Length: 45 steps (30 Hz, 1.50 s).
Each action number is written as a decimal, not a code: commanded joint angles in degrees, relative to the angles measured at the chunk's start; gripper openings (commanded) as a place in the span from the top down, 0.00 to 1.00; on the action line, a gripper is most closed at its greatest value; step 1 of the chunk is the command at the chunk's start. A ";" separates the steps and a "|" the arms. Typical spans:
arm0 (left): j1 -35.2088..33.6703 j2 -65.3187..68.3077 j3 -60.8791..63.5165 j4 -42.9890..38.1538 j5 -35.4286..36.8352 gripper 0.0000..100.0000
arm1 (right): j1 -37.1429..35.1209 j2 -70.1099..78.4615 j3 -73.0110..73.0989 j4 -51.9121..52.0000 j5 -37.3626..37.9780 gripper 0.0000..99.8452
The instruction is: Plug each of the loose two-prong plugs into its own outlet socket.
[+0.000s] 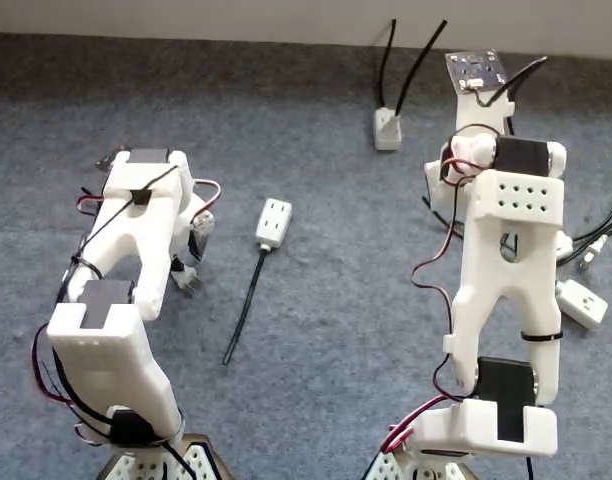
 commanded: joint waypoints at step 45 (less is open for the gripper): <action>-3.47 0.92 -0.22 8.88 -10.20 0.95 | 0.31 -2.42 -0.04 -1.01 0.62 0.75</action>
